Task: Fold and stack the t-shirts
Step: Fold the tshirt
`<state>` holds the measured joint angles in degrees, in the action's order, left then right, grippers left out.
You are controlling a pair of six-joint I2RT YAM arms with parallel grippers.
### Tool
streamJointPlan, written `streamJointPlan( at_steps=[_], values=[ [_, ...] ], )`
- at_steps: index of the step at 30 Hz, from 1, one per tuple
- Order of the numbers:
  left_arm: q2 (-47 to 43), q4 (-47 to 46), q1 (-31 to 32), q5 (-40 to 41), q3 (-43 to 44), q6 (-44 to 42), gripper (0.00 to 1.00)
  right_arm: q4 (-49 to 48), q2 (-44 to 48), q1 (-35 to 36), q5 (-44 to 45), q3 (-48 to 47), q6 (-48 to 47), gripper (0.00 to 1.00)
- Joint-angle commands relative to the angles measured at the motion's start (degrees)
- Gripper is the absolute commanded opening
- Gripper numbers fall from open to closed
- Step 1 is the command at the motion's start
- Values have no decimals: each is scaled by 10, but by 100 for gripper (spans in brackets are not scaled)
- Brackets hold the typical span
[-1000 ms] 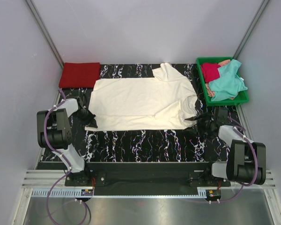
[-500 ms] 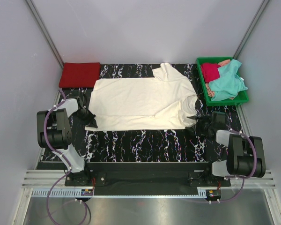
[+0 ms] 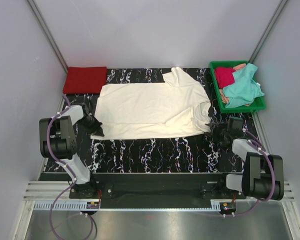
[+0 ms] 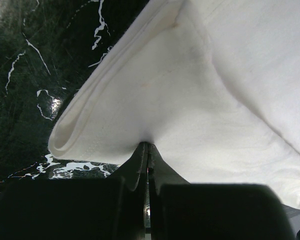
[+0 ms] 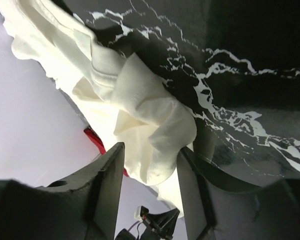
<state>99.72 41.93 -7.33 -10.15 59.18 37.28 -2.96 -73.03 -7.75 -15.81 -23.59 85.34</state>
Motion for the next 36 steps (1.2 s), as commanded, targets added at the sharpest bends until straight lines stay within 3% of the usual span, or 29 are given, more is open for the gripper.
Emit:
streamJointPlan(
  at_steps=[1,10,16,29,32,36],
  values=[
    [5,-30,-7,22,4,-13,0,26,4,-12,47,-28,-35,53],
    [8,-30,-7,21,7,-14,0,36,-11,-30,63,-44,-68,60],
    [13,-30,-10,19,12,-14,0,-2,-47,-31,47,-33,-43,59],
    [16,-31,-9,22,10,-13,0,0,-31,-47,85,14,-14,57],
    [17,-30,-10,22,10,-14,0,-20,-41,-55,79,22,-15,52],
    [16,-29,-9,23,11,-14,0,-27,-46,-57,74,7,-35,31]
  ],
)
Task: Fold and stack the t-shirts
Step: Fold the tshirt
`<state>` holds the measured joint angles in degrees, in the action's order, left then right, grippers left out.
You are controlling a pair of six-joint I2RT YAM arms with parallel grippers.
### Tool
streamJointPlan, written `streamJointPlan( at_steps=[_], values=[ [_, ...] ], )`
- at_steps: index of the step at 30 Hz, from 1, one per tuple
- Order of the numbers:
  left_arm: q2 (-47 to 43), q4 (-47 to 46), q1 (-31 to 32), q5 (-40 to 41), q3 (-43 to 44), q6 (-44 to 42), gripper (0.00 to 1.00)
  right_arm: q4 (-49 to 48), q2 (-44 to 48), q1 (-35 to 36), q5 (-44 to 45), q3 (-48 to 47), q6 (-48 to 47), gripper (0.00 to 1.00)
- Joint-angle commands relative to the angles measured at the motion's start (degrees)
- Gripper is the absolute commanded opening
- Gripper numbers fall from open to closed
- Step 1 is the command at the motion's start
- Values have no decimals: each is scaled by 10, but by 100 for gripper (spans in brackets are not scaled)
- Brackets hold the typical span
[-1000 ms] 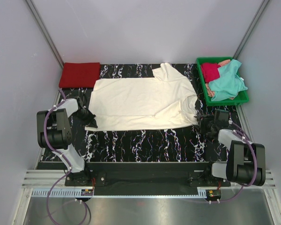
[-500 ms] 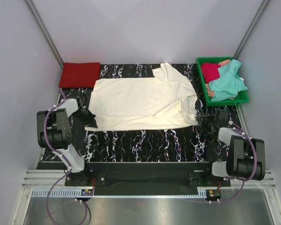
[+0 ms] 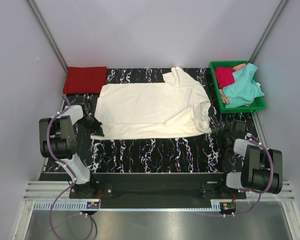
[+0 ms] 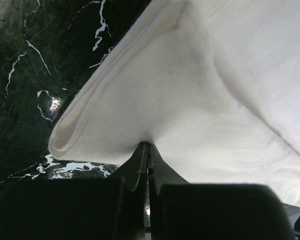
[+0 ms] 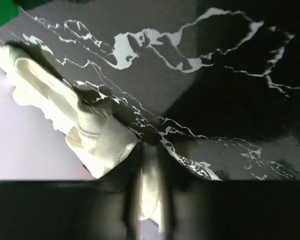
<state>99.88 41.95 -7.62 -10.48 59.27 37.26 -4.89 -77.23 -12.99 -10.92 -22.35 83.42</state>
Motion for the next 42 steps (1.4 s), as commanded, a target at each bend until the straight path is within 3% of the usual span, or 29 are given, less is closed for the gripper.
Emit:
streamJointPlan(
  at_steps=[1,4,14,15,19,22,29,35,36,38,39,42],
  values=[
    [15,-29,-7,27,11,-14,0,-3,-2,-5,24,-9,-22,16],
    [15,-29,-6,31,9,-13,0,16,7,-5,22,-34,-68,0],
    [20,-30,-8,31,9,-11,0,43,22,-5,18,-41,-123,0],
    [19,-29,-8,32,9,-11,0,113,22,-4,34,-63,-157,0],
    [23,-27,-10,41,10,-8,0,224,31,2,98,-193,-354,0],
    [30,-29,-10,36,11,-2,0,301,24,8,142,-247,-443,0],
    [37,-30,-12,39,16,1,0,416,-54,24,56,-270,-477,0],
    [33,-30,-12,44,15,1,0,511,-55,62,106,-286,-475,6],
    [33,-31,-11,46,13,1,0,522,-56,65,153,-293,-487,10],
    [34,-34,-12,43,11,1,0,517,-67,65,161,-306,-527,18],
    [36,-34,-11,42,11,2,0,523,-82,65,165,-321,-545,30],
    [35,-33,-11,42,13,2,0,530,-97,65,170,-333,-554,43]
  ],
)
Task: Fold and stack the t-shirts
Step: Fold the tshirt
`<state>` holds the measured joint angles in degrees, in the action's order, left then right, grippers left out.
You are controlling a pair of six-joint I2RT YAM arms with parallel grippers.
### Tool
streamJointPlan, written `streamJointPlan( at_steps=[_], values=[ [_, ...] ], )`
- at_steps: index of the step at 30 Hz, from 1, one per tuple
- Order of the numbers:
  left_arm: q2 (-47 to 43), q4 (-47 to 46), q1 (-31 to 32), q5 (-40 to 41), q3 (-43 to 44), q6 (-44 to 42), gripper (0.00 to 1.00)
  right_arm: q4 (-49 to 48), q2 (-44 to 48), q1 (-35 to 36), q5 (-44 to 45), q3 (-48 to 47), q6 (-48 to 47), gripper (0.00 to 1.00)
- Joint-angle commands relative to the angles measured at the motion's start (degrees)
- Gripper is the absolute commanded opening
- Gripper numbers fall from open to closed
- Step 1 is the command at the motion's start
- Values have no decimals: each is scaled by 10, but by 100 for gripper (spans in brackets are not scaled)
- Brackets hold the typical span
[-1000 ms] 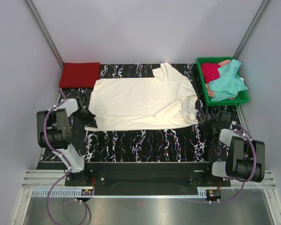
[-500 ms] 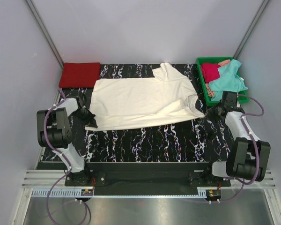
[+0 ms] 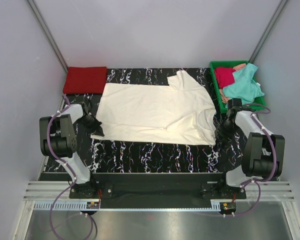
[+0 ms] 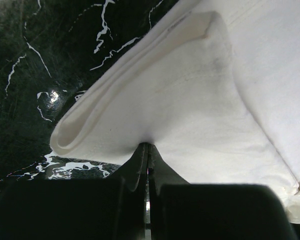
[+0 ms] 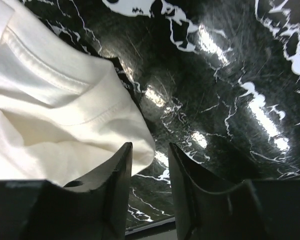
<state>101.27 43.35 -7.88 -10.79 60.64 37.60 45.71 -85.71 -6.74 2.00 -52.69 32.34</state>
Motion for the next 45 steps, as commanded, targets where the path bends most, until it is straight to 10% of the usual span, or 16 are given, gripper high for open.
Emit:
streamJointPlan(
  at_steps=[1,6,13,26,38,45],
  values=[
    [19,-48,-8,44,0,-2,0,24,-16,2,42,-33,-52,43],
    [11,-44,-8,44,4,-7,0,-8,-10,2,-9,-60,-77,39],
    [13,-48,-9,36,1,-4,0,-116,-50,2,-105,-37,-12,0],
    [11,-46,-8,38,3,-8,0,-85,-70,-19,61,-1,-28,0],
    [-13,-45,-8,33,-3,-10,0,-47,29,53,-204,-65,-163,69],
    [-19,-49,-6,27,-9,-9,0,-50,-11,111,-213,-53,-173,69]
  ],
)
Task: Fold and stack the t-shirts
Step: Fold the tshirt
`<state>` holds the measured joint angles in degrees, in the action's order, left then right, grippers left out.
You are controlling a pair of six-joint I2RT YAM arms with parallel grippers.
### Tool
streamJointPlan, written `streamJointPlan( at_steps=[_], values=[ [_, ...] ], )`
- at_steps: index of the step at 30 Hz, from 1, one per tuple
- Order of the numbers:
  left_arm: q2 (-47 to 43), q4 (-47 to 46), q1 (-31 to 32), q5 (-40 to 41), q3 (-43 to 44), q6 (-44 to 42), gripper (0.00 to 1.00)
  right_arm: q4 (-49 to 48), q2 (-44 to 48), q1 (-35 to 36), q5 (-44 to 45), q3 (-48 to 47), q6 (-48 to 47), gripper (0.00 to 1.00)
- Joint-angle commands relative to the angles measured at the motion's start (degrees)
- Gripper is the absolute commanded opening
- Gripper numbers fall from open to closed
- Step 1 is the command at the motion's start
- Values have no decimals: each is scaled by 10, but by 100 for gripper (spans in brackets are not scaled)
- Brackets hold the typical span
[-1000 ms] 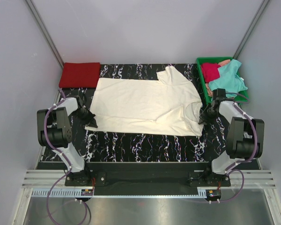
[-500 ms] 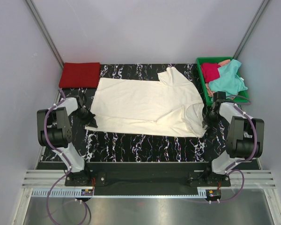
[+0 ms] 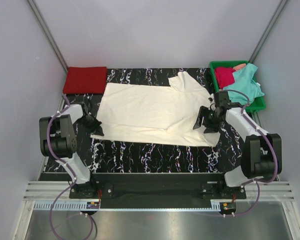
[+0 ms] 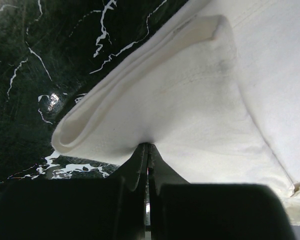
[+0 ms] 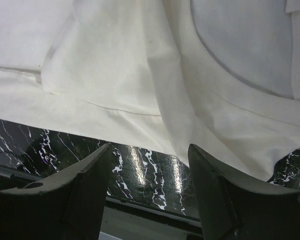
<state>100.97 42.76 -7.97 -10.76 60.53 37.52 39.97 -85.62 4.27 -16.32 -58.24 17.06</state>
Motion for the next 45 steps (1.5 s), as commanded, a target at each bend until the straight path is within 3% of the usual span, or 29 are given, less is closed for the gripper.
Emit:
streamJointPlan(
  at_steps=[1,8,15,18,19,21,23,33,34,36,39,40,41,43,45],
  values=[
    [-16,-43,-5,27,-10,-9,0,8,-23,3,-19,-1,-28,69],
    [-21,-44,-4,23,-14,-9,0,20,-54,4,25,-16,-43,67],
    [-24,-47,-4,22,-20,-7,0,25,-78,4,76,-25,-33,57],
    [-24,-47,-4,22,-21,-7,0,30,-75,3,144,-34,-26,42],
    [-24,-48,-4,22,-20,-7,0,31,-74,3,155,-42,-25,21],
    [-24,-47,-4,22,-20,-8,0,31,-73,3,184,-54,-20,4],
    [-26,-47,-4,23,-22,-8,0,31,-75,2,199,-61,-18,0],
    [-25,-49,-5,23,-22,-12,0,-30,-89,2,224,-23,-28,0],
    [-25,-48,-5,23,-23,-12,0,-30,-86,3,223,-24,-30,4],
    [-24,-48,-4,22,-20,-13,0,8,-86,3,228,-40,-15,31],
    [-28,-47,-4,22,-20,-14,0,81,-63,3,216,-60,29,45],
    [-29,-48,-6,22,-21,-15,0,92,-33,2,216,-60,45,60],
    [-28,-47,-5,22,-21,-14,0,113,-18,0,218,-60,66,68],
    [-27,-50,-5,22,-22,-12,0,125,24,-1,193,-50,112,73],
    [-27,-53,-5,19,-23,-10,0,115,46,-6,150,-13,156,68]
  ],
)
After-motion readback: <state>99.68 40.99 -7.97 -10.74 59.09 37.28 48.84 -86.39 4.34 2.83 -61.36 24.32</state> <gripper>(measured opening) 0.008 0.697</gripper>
